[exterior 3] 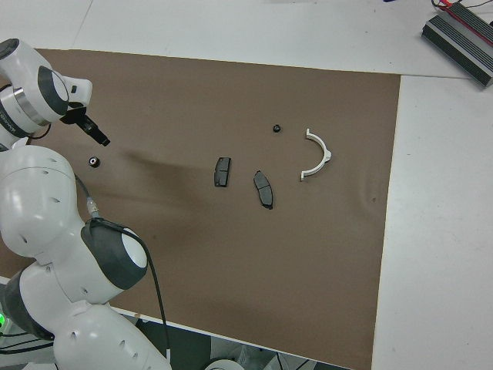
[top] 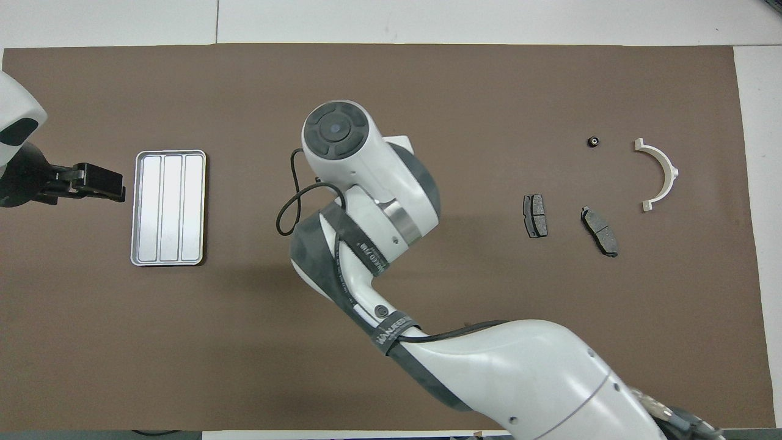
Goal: Pick bearing gear from pile to tray
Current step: 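Take the bearing with the left gripper while the right gripper withdraws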
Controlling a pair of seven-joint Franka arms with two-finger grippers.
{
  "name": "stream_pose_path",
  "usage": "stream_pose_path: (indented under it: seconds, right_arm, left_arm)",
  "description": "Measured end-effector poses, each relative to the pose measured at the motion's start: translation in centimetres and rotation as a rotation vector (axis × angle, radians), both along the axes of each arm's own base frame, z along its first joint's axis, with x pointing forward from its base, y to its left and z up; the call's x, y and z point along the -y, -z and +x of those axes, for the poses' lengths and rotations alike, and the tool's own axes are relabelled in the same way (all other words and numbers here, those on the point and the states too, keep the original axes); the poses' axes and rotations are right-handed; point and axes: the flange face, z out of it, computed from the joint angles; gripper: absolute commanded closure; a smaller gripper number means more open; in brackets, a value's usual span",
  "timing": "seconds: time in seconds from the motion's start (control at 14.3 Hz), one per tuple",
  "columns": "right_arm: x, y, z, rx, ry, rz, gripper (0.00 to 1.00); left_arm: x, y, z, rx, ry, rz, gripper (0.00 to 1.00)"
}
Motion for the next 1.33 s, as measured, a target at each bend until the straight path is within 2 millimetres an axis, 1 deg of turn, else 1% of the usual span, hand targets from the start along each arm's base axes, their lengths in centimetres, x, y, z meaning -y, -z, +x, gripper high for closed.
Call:
stream_pose_path:
  seconds: [0.07, 0.14, 0.21, 0.35, 0.42, 0.56, 0.63, 0.77, 0.84, 0.91, 0.98, 1.05, 1.19, 1.33]
  right_arm:
    - [3.6, -1.3, 1.1, -0.005, -0.074, 0.000, 0.00]
    - [7.3, -1.9, 2.3, -0.009, -0.152, 0.002, 0.00]
    - [11.0, -1.8, 3.5, -0.013, -0.229, 0.001, 0.00]
    - [18.3, -0.7, 5.5, -0.031, -0.364, -0.002, 0.00]
    - [21.6, 0.0, 6.3, -0.027, -0.416, -0.003, 0.00]
    - [27.0, 1.8, 7.4, 0.022, -0.499, -0.012, 0.00]
    - [29.2, 3.3, 7.6, 0.050, -0.529, -0.018, 0.00]
    - [32.8, 7.0, 7.2, 0.095, -0.573, -0.035, 0.00]
    - [34.2, 8.7, 6.9, 0.099, -0.581, -0.038, 0.00]
    - [35.2, 10.1, 6.5, 0.092, -0.580, -0.038, 0.00]
    - [35.9, 11.4, 6.2, 0.082, -0.573, -0.036, 0.00]
    - [36.4, 12.4, 6.1, 0.073, -0.567, -0.034, 0.00]
    - [37.0, 13.9, 6.1, 0.069, -0.559, -0.033, 0.00]
    - [37.2, 15.4, 6.1, 0.077, -0.557, -0.035, 0.00]
  left_arm:
    - [0.0, 0.0, 0.0, 0.000, 0.000, 0.000, 0.00]
    - [0.0, 0.0, 0.0, 0.000, 0.000, 0.000, 0.00]
    - [0.0, 0.0, 0.0, 0.000, 0.000, 0.000, 0.00]
    - [0.0, 0.0, 0.0, 0.000, 0.000, 0.000, 0.00]
    - [0.0, 0.0, 0.0, 0.000, 0.000, 0.000, 0.00]
    - [0.0, 0.0, 0.0, -0.001, 0.000, 0.000, 0.00]
    - [0.0, 0.1, -0.1, -0.007, 0.000, 0.001, 0.00]
    - [0.0, 0.4, -0.6, -0.044, 0.001, 0.004, 0.00]
    - [0.3, 0.5, -0.7, -0.049, 0.000, 0.004, 0.00]
    - [1.0, 0.6, -0.8, -0.044, -0.018, 0.004, 0.00]
    - [2.4, 1.1, -0.9, -0.029, -0.065, 0.004, 0.00]
    - [4.5, 2.1, -1.2, -0.012, -0.135, 0.004, 0.00]
    - [9.2, 5.1, -2.0, 0.007, -0.235, 0.002, 0.00]
    - [13.7, 8.8, -2.6, 0.005, -0.281, 0.002, 0.00]
